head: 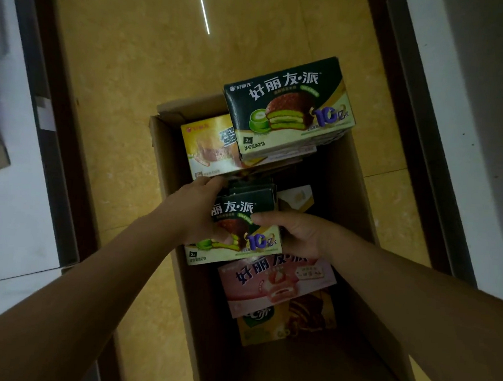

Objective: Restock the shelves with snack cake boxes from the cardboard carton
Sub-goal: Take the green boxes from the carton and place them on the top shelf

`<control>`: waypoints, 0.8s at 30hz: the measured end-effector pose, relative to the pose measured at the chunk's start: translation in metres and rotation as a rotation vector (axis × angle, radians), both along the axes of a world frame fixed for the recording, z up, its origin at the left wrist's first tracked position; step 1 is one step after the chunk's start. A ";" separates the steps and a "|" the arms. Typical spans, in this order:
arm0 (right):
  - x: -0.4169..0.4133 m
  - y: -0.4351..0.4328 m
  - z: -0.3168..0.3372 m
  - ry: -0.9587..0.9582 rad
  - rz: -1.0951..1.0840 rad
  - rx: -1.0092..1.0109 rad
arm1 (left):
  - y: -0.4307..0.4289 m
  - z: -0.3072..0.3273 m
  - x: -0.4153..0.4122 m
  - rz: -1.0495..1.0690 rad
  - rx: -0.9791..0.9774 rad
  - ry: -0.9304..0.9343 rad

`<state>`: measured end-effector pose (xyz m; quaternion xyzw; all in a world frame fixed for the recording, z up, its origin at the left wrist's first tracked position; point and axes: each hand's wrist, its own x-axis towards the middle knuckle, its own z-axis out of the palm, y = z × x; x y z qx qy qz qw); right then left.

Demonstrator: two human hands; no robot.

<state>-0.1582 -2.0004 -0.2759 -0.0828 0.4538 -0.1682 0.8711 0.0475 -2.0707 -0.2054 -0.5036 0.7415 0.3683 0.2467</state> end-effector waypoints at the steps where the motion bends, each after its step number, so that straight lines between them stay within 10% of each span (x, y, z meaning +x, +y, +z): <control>1: 0.001 0.001 0.000 0.032 -0.010 -0.012 | -0.001 -0.001 0.000 0.022 0.026 0.011; 10: -0.021 0.024 -0.008 0.106 -0.153 0.029 | -0.002 -0.016 -0.012 0.191 0.145 0.014; 24: -0.049 0.022 0.011 0.110 -0.124 0.052 | 0.020 -0.025 -0.014 1.208 0.571 0.494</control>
